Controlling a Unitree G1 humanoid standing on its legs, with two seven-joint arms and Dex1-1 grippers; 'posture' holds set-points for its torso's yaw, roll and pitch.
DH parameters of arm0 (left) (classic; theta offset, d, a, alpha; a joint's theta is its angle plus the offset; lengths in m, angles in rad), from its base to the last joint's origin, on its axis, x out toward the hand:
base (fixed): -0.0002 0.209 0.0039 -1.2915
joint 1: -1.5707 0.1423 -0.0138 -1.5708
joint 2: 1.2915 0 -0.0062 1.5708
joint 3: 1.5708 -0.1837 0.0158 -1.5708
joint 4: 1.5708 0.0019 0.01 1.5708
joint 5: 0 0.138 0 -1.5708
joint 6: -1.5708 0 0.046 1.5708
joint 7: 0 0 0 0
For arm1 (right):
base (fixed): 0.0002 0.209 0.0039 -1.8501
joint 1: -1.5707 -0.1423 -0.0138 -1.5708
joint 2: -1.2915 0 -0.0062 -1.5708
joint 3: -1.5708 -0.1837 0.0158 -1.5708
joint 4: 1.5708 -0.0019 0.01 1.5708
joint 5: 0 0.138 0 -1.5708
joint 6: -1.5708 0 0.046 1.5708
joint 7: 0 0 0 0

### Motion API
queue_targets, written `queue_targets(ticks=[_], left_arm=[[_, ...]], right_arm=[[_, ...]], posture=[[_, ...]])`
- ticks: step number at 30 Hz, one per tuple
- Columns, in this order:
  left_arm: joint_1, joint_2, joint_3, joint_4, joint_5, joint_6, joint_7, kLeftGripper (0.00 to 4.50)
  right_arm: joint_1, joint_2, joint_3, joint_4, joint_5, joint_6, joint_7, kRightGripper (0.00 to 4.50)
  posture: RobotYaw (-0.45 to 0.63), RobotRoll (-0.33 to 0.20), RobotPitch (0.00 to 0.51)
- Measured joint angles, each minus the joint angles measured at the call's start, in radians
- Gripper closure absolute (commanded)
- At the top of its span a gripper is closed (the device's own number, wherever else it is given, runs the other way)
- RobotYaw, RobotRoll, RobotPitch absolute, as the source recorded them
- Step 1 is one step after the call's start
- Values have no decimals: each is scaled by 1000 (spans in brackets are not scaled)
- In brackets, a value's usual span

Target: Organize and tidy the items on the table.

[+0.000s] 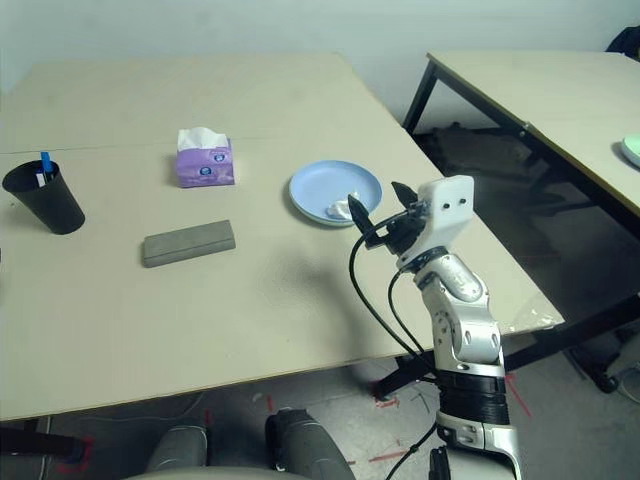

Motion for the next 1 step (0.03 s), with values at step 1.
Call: queue_targets(ticks=[1], left_arm=[[-10,3,0,0,1,0,0,17]], right_arm=[[-1,0,0,-2,0,0,-1,0]], posture=[[83,0,89]])
